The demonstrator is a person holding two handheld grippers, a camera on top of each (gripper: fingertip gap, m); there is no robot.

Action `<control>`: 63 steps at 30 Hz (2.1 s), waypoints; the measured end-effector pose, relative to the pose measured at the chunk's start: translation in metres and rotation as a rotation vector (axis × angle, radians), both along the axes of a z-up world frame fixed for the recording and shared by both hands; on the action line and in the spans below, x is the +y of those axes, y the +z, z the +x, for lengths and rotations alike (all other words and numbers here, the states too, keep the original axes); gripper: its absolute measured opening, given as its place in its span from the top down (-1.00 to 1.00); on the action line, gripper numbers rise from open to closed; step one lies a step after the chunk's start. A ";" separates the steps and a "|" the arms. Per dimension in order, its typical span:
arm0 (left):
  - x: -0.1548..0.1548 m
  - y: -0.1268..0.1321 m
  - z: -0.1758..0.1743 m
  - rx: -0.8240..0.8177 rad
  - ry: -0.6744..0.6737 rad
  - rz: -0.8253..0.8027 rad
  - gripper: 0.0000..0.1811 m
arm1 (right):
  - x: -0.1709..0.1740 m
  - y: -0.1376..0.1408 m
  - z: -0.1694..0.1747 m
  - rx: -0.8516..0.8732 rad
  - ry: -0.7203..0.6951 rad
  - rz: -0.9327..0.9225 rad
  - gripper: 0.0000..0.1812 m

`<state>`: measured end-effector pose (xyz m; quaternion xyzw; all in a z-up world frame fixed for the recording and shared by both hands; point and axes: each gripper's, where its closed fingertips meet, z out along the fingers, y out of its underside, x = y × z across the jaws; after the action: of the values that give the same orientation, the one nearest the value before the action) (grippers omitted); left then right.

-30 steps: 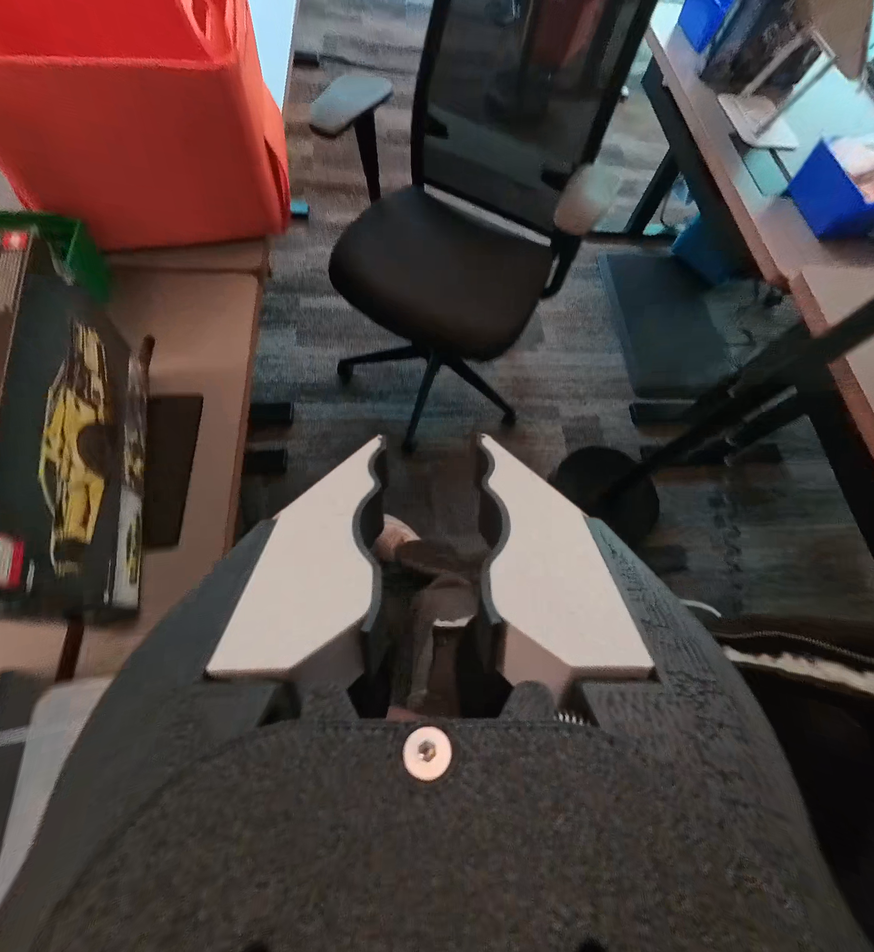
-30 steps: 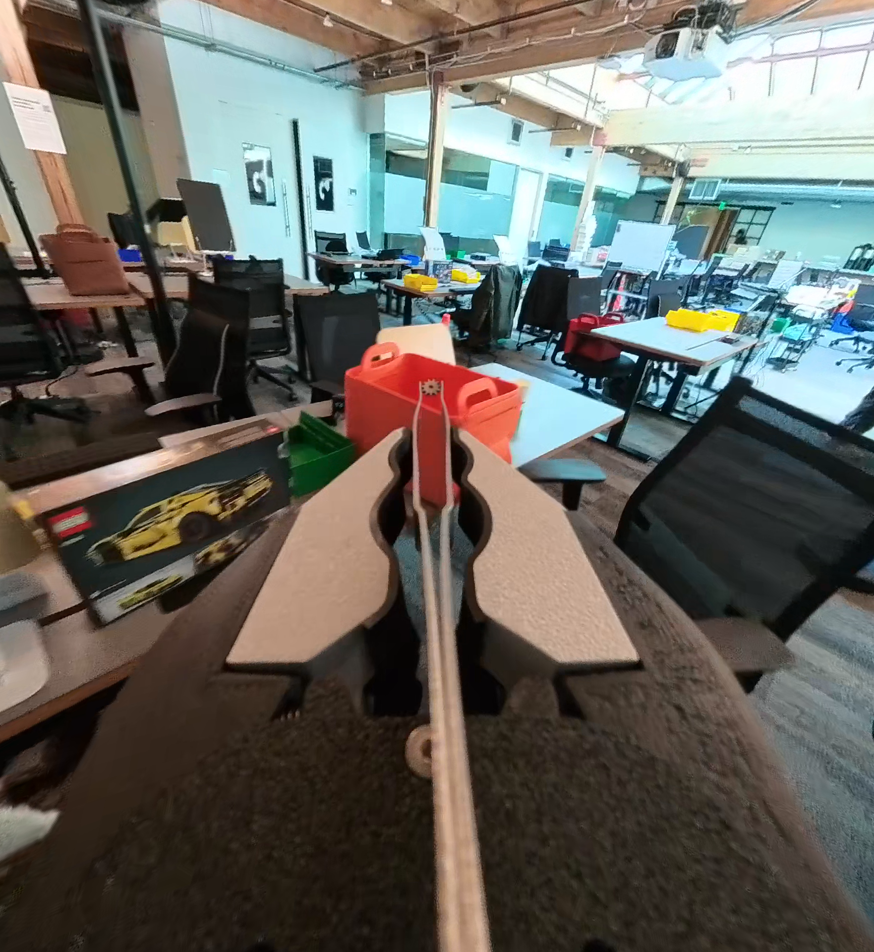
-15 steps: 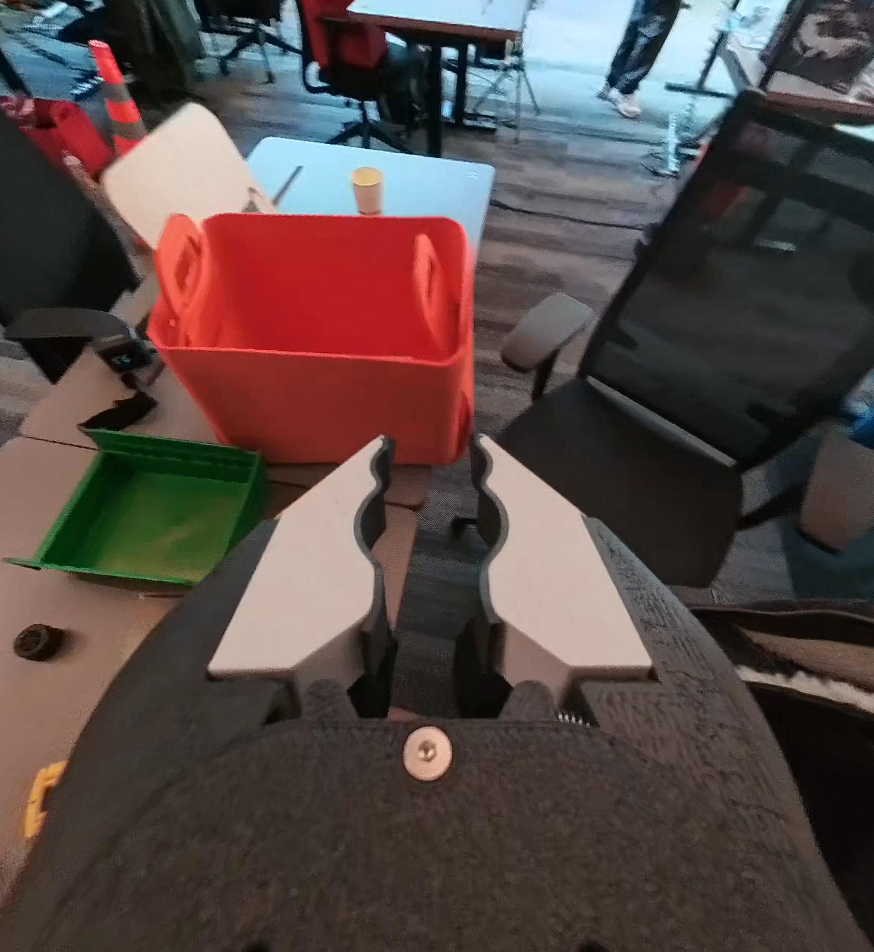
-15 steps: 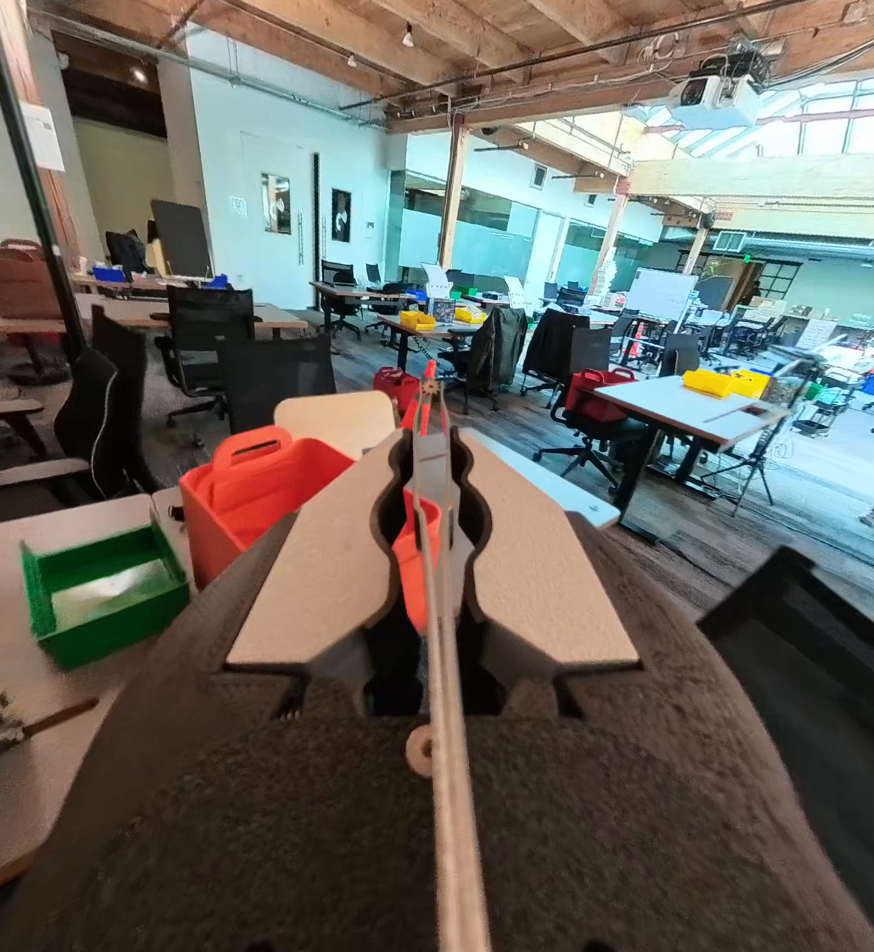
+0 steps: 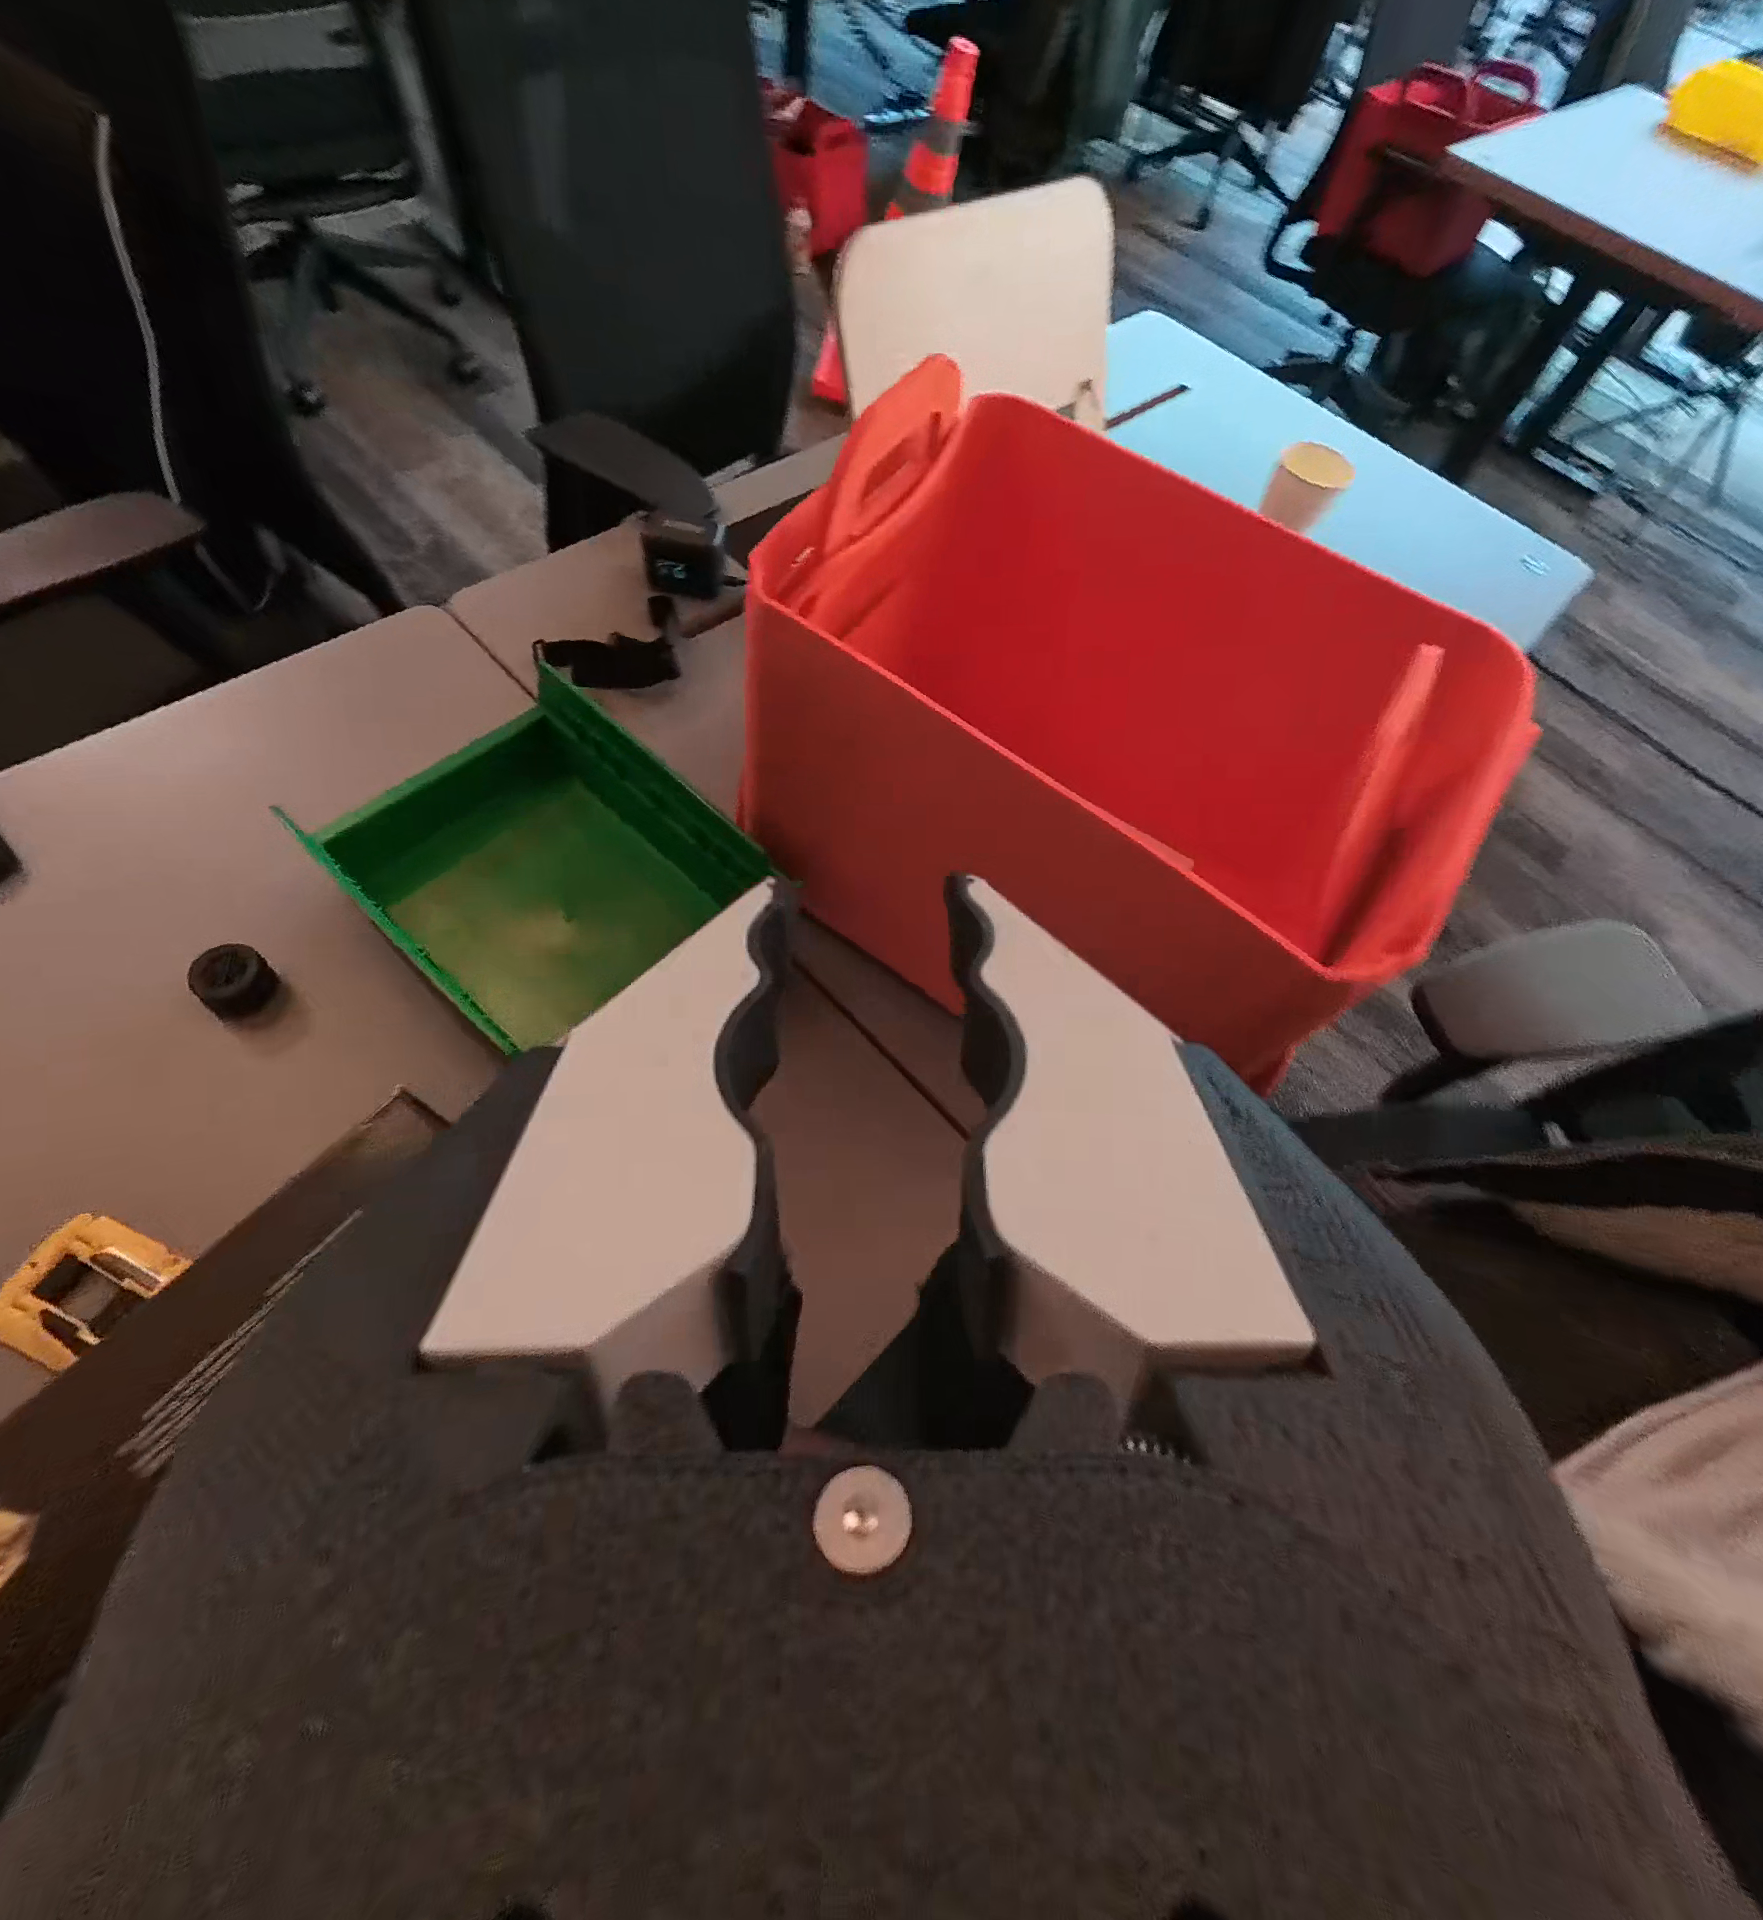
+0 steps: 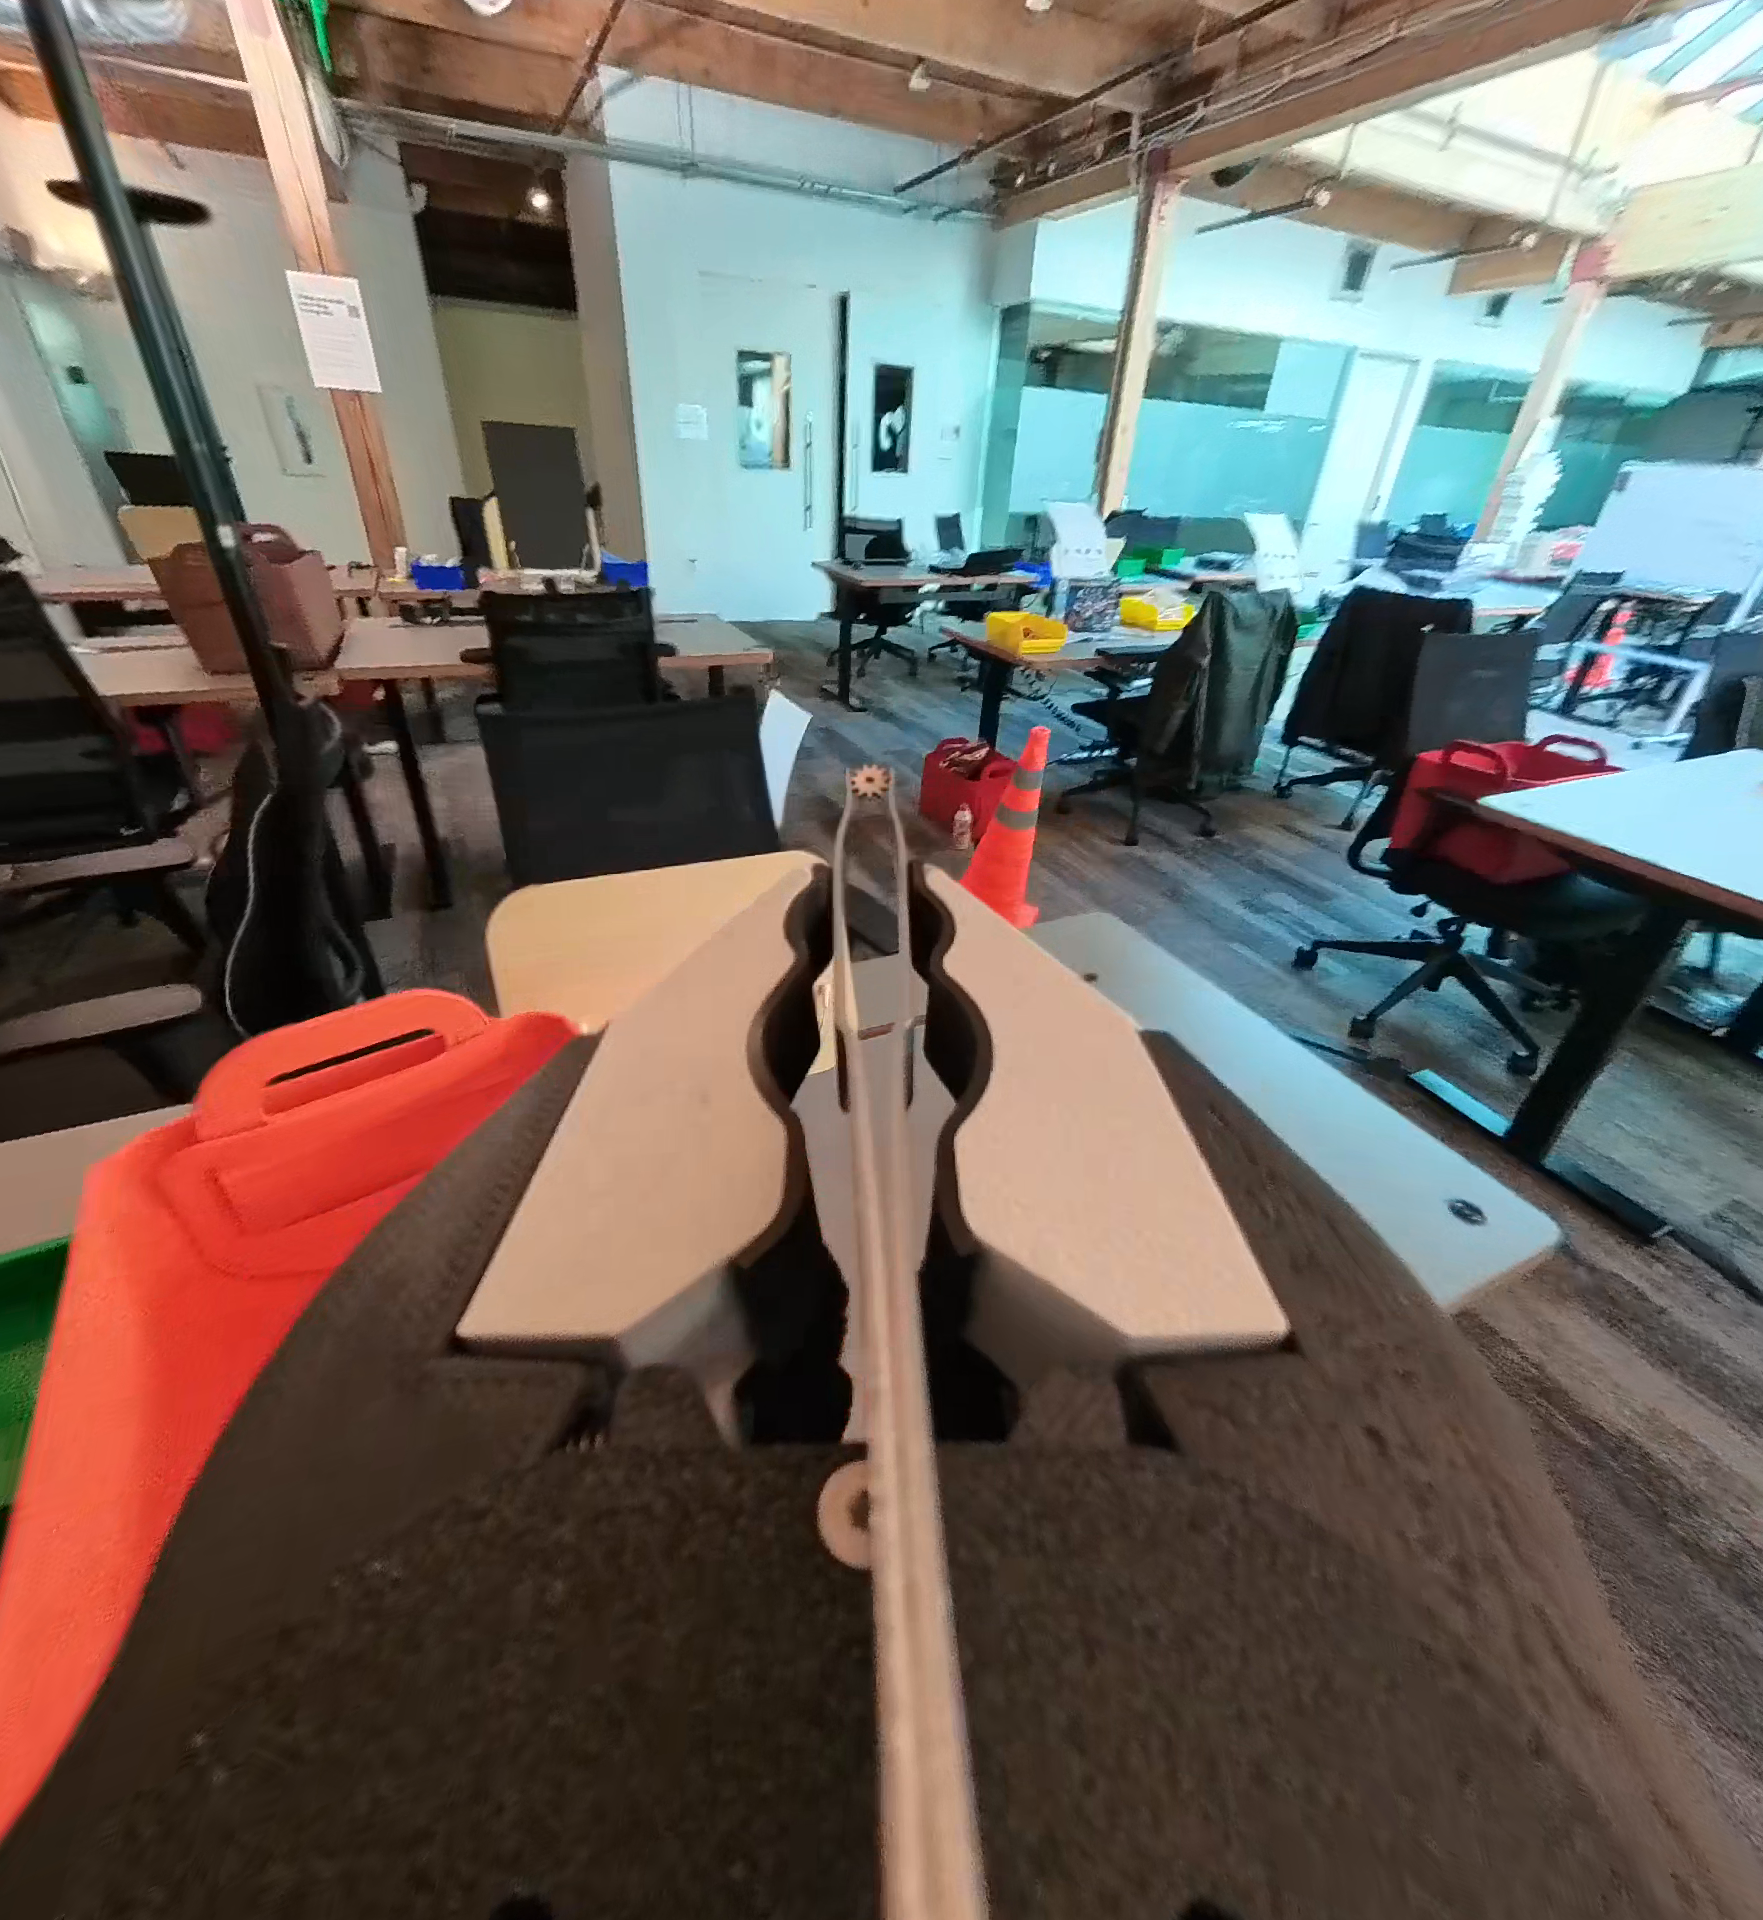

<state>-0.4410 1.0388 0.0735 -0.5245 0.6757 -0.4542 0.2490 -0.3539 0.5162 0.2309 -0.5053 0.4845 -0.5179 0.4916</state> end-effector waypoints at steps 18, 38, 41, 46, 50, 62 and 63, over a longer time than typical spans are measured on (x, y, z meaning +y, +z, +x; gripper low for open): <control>-0.145 -0.092 -0.008 -0.238 0.493 -0.003 0.70 | -0.217 -0.256 0.267 0.141 0.295 -0.125 0.85; -0.672 -0.223 -0.063 -0.146 0.712 -0.109 0.69 | -0.371 -0.405 0.440 0.332 0.924 -0.154 0.85; -0.715 -0.243 -0.074 -0.132 0.774 -0.122 0.69 | -0.363 -0.412 0.450 0.351 0.970 -0.170 0.84; -0.760 -0.256 -0.078 -0.119 0.836 -0.091 0.69 | -0.356 -0.408 0.465 0.350 1.000 -0.197 0.83; -0.786 -0.264 -0.072 -0.105 0.864 -0.063 0.69 | -0.358 -0.406 0.474 0.382 1.041 -0.175 0.82; -0.820 -0.257 0.046 -0.145 0.624 -0.025 0.68 | -0.381 -0.387 0.472 0.334 1.159 -0.152 0.81; -0.823 -0.260 0.058 -0.138 0.601 -0.033 0.68 | -0.386 -0.381 0.468 0.304 1.173 -0.152 0.81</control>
<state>-0.3827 0.2155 -0.1864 -0.6727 0.4642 -0.4058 0.4090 0.1145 0.1305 -0.1505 -0.7900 0.1520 -0.1160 0.5826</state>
